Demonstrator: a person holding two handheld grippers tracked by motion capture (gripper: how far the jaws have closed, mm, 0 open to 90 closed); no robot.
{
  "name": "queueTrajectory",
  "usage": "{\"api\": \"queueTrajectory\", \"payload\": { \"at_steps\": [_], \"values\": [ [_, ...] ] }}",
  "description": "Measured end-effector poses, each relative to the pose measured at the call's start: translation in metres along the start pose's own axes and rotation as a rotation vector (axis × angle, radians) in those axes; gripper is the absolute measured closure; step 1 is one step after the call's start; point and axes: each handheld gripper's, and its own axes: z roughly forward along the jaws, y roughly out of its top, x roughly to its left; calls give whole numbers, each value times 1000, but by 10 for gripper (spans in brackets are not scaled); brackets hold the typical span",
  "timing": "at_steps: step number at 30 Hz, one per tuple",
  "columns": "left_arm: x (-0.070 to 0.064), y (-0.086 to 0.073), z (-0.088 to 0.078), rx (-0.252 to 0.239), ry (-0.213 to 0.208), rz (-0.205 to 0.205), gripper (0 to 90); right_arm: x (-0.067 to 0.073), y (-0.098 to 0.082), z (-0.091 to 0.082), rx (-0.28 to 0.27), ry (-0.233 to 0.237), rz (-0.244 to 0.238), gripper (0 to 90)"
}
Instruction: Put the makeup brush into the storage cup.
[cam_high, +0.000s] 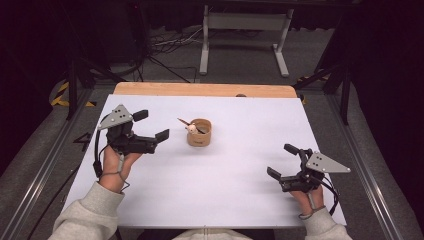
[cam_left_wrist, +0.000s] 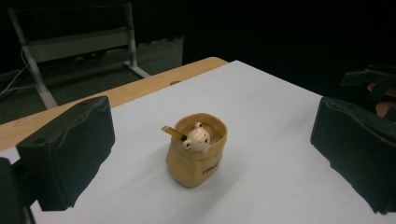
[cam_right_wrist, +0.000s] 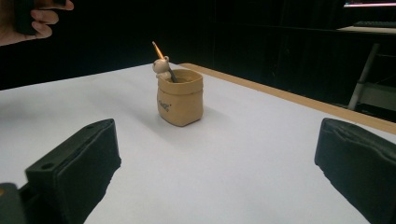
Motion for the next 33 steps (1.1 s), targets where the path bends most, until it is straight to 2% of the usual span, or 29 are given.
{"api": "queueTrajectory", "payload": {
  "at_steps": [3,8,15,21,24,25,28,29,33],
  "values": [
    [1,-9,-6,-10,8,9,7,0,1,1,3,2,-1,3],
    [4,-19,-13,-21,-32,20,5,-1,1,1,4,5,-3,3],
    [7,-36,-28,-83,-60,36,4,-1,2,0,-7,4,-21,0],
    [11,-51,-38,-119,-88,18,4,-2,1,1,-10,12,-22,0],
    [11,-59,-40,-130,-83,13,4,-3,0,1,-23,36,-4,0],
    [11,-62,-41,-116,-76,15,4,-3,0,1,-29,42,2,0],
    [12,-68,-41,-118,-61,19,4,-3,-1,1,-36,44,-7,0],
    [12,-73,-42,-117,-64,1,4,-2,-1,1,-39,43,-22,0],
    [12,-81,-42,-128,-61,-6,4,-2,-1,1,-36,36,-28,0]
  ]
}}
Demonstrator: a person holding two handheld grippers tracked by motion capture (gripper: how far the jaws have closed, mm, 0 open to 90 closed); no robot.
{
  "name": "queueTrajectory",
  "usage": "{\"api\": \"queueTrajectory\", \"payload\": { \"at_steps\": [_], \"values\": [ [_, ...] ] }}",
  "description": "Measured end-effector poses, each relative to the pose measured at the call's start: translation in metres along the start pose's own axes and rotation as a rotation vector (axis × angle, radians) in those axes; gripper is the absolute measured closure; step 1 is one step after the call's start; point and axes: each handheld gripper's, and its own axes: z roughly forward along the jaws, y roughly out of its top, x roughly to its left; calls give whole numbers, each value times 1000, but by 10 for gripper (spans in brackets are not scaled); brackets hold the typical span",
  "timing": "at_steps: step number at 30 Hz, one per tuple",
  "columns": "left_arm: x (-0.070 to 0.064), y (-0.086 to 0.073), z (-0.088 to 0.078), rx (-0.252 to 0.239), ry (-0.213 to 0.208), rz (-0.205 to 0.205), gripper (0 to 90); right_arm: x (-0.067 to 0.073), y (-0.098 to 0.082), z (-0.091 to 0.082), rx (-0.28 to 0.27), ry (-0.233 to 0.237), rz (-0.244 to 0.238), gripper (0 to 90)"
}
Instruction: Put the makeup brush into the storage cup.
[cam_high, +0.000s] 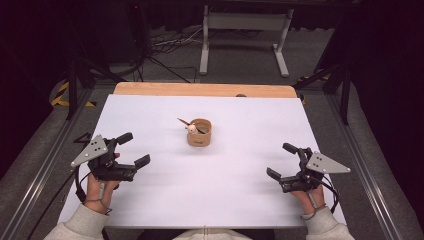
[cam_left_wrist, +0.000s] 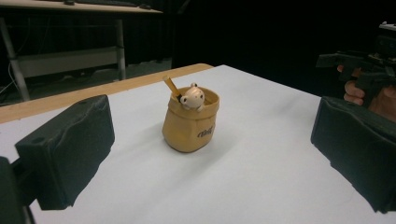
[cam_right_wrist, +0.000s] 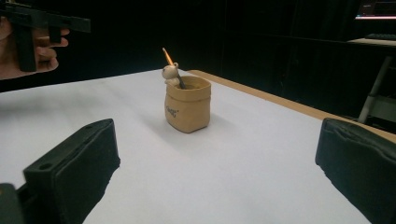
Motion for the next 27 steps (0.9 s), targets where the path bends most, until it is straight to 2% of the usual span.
{"api": "queueTrajectory", "payload": {
  "at_steps": [4,8,15,22,27],
  "values": [
    [-3,-11,-2,-2,17,11,4,-2,-3,-1,8,-11,26,0],
    [-4,-21,-2,12,31,15,4,-2,-5,0,6,-14,18,0],
    [-2,-39,-4,5,36,-33,3,-1,-6,1,10,-15,25,0],
    [-2,-49,-5,-4,42,-44,9,1,-9,2,3,-16,14,0],
    [-2,-55,-4,-13,54,-15,17,1,-12,2,1,-18,9,0]
  ]
}}
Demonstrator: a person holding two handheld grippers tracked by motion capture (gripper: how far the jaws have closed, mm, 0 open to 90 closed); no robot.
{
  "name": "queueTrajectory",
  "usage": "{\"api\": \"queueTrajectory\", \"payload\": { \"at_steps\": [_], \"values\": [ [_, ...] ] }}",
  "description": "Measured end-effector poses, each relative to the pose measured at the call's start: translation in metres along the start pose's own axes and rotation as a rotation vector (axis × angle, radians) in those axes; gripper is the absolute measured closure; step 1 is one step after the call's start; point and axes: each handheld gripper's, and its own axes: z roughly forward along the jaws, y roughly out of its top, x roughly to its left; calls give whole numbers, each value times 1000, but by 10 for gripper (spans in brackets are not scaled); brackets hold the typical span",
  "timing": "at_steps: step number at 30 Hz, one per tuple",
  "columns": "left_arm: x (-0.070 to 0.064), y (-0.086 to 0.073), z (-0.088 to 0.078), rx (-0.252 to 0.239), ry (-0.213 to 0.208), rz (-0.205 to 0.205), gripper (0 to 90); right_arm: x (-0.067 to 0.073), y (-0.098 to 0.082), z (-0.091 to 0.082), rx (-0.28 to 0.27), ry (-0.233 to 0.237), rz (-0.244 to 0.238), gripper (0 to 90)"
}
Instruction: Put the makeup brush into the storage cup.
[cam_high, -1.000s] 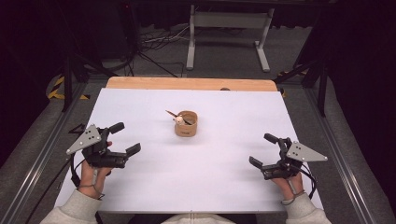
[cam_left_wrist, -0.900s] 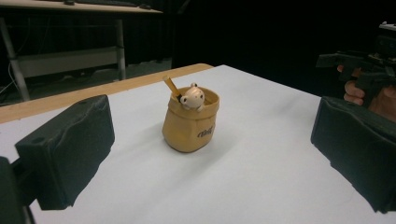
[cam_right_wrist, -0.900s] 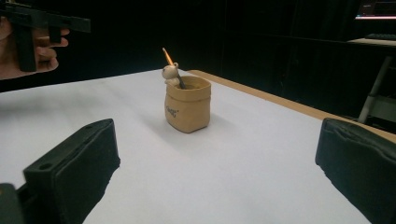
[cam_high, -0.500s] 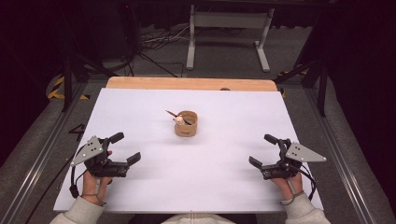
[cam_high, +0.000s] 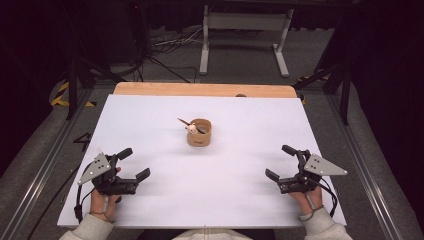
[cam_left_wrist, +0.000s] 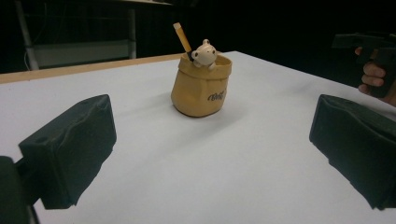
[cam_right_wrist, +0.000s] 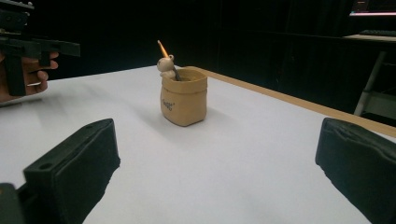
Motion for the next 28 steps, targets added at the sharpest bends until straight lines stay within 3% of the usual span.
{"api": "queueTrajectory", "payload": {
  "at_steps": [8,12,28],
  "values": [
    [-3,-8,6,-42,-18,41,16,-2,-7,0,-12,-18,16,0],
    [0,-10,6,-48,-41,5,12,-2,-8,1,-10,-30,18,0],
    [1,-10,7,-29,-33,-3,4,0,-8,2,-10,-23,6,0]
  ]
}}
